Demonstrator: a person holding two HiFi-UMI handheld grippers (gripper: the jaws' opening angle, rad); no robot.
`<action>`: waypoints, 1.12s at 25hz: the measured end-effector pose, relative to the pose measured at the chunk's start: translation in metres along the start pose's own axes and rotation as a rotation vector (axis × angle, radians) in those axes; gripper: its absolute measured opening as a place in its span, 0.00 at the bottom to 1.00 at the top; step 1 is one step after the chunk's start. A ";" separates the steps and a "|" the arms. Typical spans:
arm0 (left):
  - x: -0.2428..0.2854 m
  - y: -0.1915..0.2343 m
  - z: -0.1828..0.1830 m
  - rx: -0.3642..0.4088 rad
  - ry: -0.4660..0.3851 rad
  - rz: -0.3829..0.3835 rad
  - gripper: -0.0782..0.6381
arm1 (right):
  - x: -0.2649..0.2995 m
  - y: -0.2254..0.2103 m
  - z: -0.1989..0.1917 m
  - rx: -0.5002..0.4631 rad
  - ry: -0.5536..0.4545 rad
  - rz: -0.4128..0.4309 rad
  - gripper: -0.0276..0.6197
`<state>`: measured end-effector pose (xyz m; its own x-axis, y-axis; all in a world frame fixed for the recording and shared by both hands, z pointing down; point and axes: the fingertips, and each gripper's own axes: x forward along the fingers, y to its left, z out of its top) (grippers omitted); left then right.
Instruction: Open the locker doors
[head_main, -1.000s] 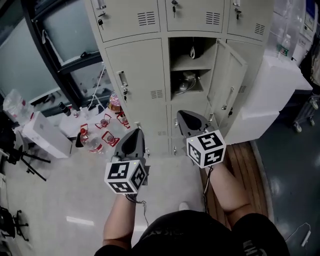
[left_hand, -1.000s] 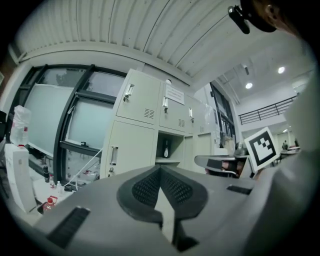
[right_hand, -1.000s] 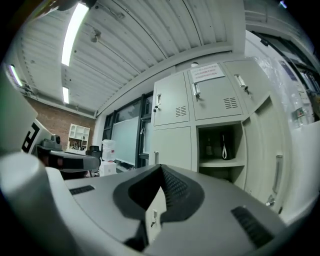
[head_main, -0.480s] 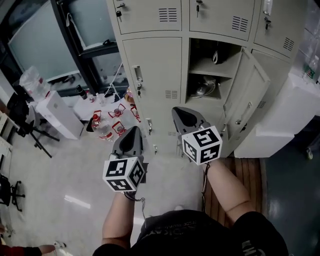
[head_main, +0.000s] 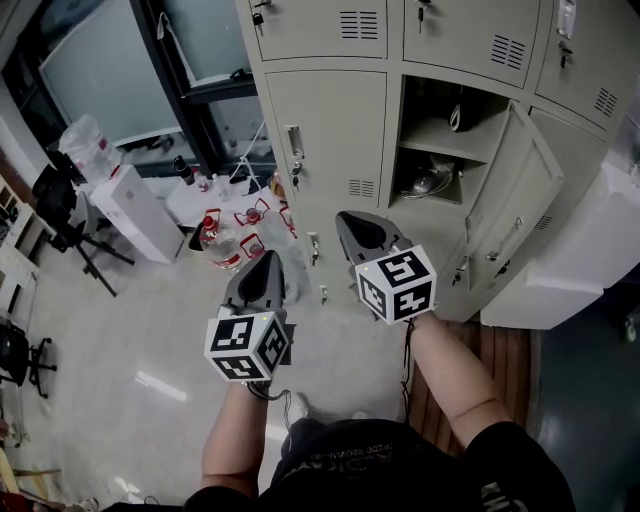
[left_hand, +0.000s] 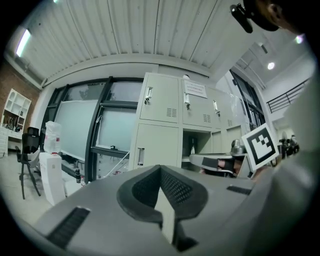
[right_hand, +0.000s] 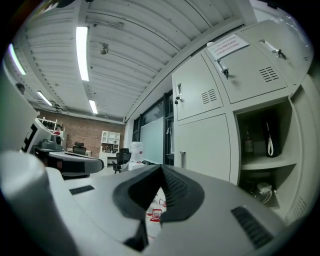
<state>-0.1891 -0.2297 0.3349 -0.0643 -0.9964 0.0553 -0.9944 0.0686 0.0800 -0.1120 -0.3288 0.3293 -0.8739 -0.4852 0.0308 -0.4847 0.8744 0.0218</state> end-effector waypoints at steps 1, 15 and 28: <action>0.001 0.002 0.000 0.001 0.000 0.002 0.11 | 0.003 0.001 0.000 0.002 0.001 0.004 0.04; 0.052 0.058 -0.002 -0.011 0.013 -0.068 0.11 | 0.083 -0.008 -0.013 0.036 0.014 -0.056 0.04; 0.133 0.151 0.003 -0.037 0.032 -0.169 0.11 | 0.205 -0.030 -0.024 0.026 0.052 -0.171 0.14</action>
<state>-0.3483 -0.3516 0.3518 0.1071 -0.9918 0.0696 -0.9870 -0.0977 0.1278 -0.2755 -0.4544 0.3584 -0.7761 -0.6255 0.0805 -0.6272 0.7788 0.0050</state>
